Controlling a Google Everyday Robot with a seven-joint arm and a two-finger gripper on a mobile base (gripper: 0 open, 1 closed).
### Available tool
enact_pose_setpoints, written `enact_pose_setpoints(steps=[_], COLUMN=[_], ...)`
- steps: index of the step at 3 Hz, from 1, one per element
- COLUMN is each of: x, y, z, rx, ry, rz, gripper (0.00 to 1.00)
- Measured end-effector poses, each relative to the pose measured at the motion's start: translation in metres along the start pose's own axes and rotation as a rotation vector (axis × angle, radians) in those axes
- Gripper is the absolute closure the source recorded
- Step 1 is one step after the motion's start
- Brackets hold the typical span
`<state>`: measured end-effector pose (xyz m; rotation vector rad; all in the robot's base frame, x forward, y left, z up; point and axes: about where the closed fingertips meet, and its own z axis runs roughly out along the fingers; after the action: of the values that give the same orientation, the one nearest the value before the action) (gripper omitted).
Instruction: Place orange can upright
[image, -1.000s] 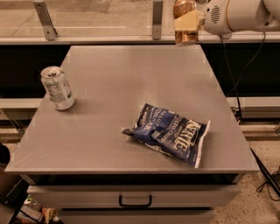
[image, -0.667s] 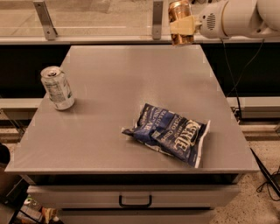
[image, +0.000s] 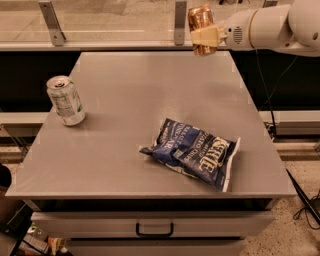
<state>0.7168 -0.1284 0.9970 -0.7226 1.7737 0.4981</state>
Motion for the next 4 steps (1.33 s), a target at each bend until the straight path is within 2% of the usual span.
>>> enact_pose_setpoints(steps=[1,2,3,4], x=[0.000,0.002,0.011,0.020], y=[0.000,0.004,0.014,0.016], z=[0.000,0.001,-0.001,-0.007], rx=[0.000,-0.043,-0.138,-0.207], ry=[0.000,-0.032,-0.070,-0.091], rz=[0.005,-0.036,-0.126,-0.195], gripper=[1.00,1.00,1.00,1.00])
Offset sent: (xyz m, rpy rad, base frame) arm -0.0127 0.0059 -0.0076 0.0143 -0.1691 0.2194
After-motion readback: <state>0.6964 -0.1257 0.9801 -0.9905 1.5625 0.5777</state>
